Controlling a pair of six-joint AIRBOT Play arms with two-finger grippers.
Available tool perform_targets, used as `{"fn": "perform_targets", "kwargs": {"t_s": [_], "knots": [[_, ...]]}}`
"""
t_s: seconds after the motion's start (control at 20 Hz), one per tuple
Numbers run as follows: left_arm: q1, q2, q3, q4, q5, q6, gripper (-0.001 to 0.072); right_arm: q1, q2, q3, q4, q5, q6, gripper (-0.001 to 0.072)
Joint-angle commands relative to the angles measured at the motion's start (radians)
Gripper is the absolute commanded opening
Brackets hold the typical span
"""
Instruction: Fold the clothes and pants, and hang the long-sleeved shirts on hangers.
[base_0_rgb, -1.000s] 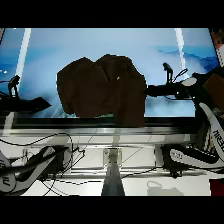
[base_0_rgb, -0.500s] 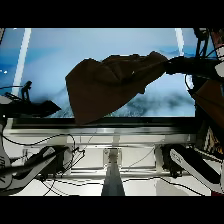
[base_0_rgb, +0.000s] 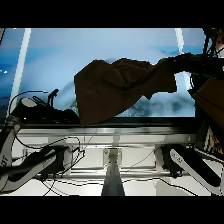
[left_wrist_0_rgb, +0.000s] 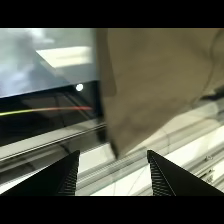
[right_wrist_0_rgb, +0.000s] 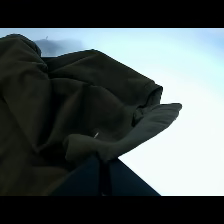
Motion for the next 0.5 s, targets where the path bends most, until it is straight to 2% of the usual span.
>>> {"fn": "perform_targets", "kwargs": {"t_s": [0.0,0.4,0.45], "knots": [[-0.110,-0.009,-0.022,-0.028,0.077,-0.015,0.0501,0.000,0.002,0.002,-0.002,0.007,0.002,0.0014],[-0.142,-0.120,-0.022,-0.006,0.091,-0.014,0.0497,0.000,0.002,0.002,-0.003,0.045,0.002,0.0014],[-0.148,-0.138,-0.022,-0.006,0.109,-0.008,0.0461,0.000,0.002,0.002,-0.002,0.045,0.002,0.0014]]}}
